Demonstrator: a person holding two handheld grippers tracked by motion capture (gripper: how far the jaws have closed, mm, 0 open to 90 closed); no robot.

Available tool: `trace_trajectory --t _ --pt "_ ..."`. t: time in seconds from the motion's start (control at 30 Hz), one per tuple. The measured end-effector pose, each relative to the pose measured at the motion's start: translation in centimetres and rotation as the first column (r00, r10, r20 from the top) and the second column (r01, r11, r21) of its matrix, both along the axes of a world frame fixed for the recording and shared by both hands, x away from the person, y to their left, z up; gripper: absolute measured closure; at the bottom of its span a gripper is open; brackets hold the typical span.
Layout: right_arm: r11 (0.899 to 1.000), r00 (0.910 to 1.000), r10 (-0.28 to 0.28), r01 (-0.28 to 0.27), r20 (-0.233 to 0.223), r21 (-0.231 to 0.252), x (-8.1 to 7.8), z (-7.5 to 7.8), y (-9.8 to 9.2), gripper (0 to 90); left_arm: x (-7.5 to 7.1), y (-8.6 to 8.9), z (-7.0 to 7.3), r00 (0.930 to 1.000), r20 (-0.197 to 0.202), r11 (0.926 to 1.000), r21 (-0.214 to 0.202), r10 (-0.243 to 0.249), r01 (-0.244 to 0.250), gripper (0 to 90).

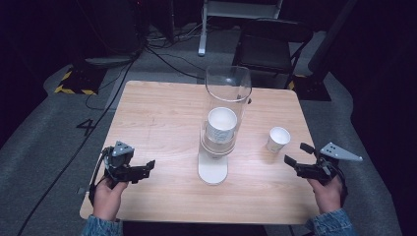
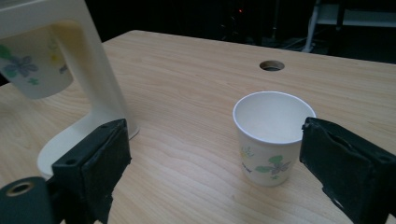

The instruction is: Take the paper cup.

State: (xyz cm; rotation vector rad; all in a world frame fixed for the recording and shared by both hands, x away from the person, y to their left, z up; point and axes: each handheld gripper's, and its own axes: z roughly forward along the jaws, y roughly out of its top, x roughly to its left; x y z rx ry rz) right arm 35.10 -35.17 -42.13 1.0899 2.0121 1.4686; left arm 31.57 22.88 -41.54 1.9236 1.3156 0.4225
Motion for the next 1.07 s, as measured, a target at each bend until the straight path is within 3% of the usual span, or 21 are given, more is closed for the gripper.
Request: trace_trajectory --t 0.07,0.13,0.17,0.2,0.3,0.5,0.97,1.07 --pt "1.0 0.9996 0.027 -0.027 0.005 -0.015 -0.7 -0.3 -0.2 15.0 -0.5 0.2 0.1 0.9998 0.005 0.9998 -0.003 -0.017 0.017 15.9" --pt "0.994 0.9957 0.088 -0.086 0.027 -0.07 -1.7 -0.6 -0.3 15.1 -1.0 0.2 0.1 0.9995 0.005 0.9995 -0.009 -0.031 0.031 15.9" --pt "0.994 0.9957 0.088 -0.086 0.027 -0.07 -1.7 -0.6 -0.3 15.1 -1.2 0.2 0.0 0.9995 0.005 0.9995 -0.008 -0.032 0.032 15.9" --pt "0.988 0.9886 0.145 -0.143 0.041 -0.05 -2.5 -0.7 -0.1 15.1 -1.5 0.2 -0.2 0.9993 0.003 0.9993 -0.006 -0.037 0.037 15.9" --pt "0.984 0.9832 0.178 -0.176 0.042 -0.038 -3.1 -0.7 0.3 15.2 -2.2 0.1 -0.5 0.9988 0.007 0.9988 0.003 -0.05 0.049 15.9" --pt "0.988 0.9915 0.13 -0.129 0.011 -0.081 -3.4 -1.0 1.3 15.2 -2.4 -0.2 -0.9 0.9983 0.025 0.9984 0.025 -0.052 0.051 15.8" --pt "0.982 0.9948 0.101 -0.098 0.011 -0.159 -2.4 -2.5 2.3 15.4 -2.2 -0.7 -1.2 0.9981 0.02 0.9971 0.051 -0.057 0.056 15.8" --pt "0.982 0.9948 0.101 -0.099 0.005 -0.158 -2.3 -2.7 2.3 15.3 -2.1 -0.6 -1.4 0.9987 0.014 0.9976 0.051 -0.049 0.048 15.8"
